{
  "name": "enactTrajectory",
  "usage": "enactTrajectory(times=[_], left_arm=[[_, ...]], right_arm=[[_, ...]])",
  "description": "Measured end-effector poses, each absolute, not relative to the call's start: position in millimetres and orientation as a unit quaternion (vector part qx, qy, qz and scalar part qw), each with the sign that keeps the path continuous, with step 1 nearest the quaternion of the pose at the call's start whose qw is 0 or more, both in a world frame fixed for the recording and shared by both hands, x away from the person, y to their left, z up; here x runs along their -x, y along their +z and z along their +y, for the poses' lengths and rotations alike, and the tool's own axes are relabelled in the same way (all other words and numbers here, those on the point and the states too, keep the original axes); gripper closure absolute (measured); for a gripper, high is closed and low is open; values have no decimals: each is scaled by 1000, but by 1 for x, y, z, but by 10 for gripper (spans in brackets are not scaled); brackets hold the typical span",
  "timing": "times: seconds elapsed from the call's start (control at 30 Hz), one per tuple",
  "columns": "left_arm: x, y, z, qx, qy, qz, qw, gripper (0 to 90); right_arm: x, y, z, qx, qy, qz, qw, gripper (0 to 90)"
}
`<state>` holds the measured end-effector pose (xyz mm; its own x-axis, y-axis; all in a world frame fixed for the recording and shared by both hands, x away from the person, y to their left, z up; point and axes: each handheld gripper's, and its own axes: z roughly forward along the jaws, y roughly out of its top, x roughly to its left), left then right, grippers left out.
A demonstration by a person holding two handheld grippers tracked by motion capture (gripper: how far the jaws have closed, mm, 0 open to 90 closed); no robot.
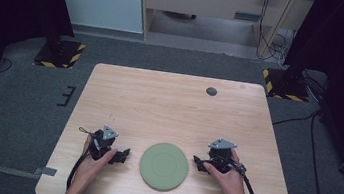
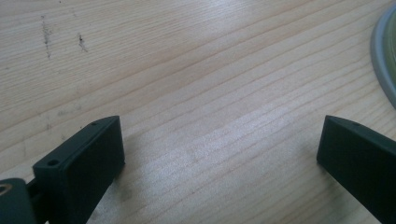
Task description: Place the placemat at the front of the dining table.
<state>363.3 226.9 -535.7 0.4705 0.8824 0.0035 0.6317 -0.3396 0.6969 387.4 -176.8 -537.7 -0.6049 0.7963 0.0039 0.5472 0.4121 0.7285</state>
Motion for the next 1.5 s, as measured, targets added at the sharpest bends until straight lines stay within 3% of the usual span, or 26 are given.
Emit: enactTrajectory(times=[0.2,0.97,1.5], left_arm=[[-356,-527,227,-795,199,469,329,31],[-315,-516,180,-831,156,381,375,18],[-313,-519,176,-837,139,375,374,19]], right_arm=[[-378,-525,-174,-391,385,816,183,189],[-366,-522,-173,-381,385,821,180,178],[-367,-520,-176,-390,385,816,182,171]])
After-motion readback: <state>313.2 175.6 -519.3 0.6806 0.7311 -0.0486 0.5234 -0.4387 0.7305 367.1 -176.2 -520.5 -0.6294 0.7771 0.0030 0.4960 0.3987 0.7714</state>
